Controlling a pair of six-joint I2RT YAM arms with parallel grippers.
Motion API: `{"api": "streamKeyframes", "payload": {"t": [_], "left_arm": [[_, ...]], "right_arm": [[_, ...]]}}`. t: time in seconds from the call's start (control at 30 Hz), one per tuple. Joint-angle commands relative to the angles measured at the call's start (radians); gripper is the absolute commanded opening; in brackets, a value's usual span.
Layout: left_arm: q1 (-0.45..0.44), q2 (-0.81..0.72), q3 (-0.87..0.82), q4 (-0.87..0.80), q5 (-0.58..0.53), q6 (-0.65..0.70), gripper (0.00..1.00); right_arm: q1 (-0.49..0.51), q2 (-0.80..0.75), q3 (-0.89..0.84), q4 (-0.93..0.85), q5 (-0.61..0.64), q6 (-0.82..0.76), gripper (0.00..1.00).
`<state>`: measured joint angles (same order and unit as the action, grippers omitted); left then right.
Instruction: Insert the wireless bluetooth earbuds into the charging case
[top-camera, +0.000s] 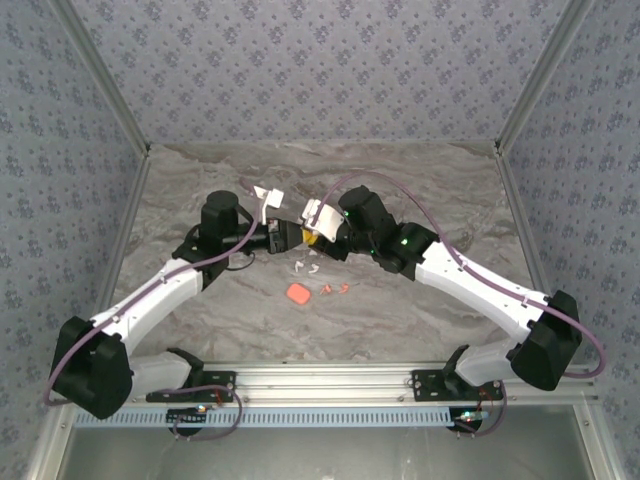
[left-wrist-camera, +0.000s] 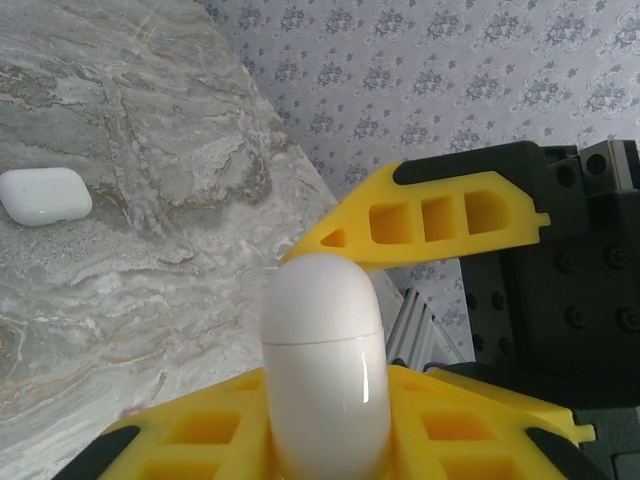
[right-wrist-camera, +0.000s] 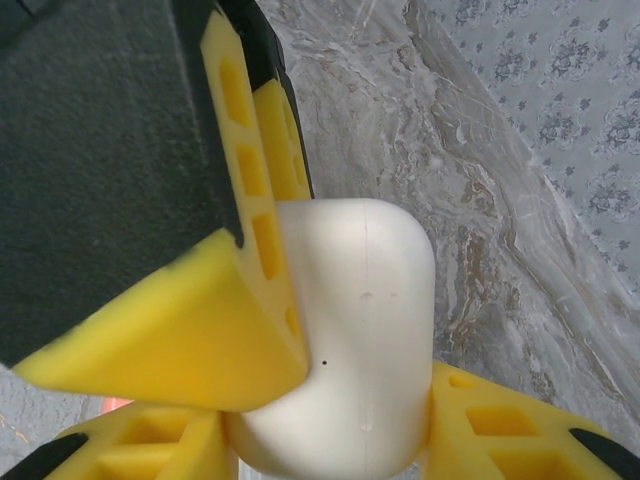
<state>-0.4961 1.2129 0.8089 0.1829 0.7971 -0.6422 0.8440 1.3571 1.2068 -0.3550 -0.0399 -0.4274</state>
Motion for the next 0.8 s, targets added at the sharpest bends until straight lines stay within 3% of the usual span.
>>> {"api": "streamKeyframes", "payload": {"t": [0.0, 0.2, 0.3, 0.47, 0.63, 0.77], "left_arm": [[-0.005, 0.003, 0.033, 0.039, -0.003, 0.011, 0.23], [-0.020, -0.043, -0.011, 0.138, -0.051, 0.038, 0.19], [-0.034, -0.071, -0.035, 0.190, -0.088, 0.082, 0.17], [-0.076, -0.100, -0.077, 0.290, -0.144, 0.180, 0.16], [-0.127, -0.116, -0.105, 0.380, -0.174, 0.256, 0.12], [-0.147, -0.121, -0.111, 0.407, -0.189, 0.286, 0.09]], "right_arm": [[-0.010, -0.024, 0.018, -0.036, -0.046, 0.014, 0.49], [-0.085, -0.103, 0.003, -0.068, -0.204, 0.124, 0.77], [-0.151, -0.159, -0.046, -0.038, -0.342, 0.214, 0.85], [-0.260, -0.211, -0.103, 0.097, -0.544, 0.427, 0.85], [-0.269, -0.207, -0.115, 0.207, -0.595, 0.549, 0.82], [-0.272, -0.199, -0.114, 0.215, -0.554, 0.560, 0.77]]}}
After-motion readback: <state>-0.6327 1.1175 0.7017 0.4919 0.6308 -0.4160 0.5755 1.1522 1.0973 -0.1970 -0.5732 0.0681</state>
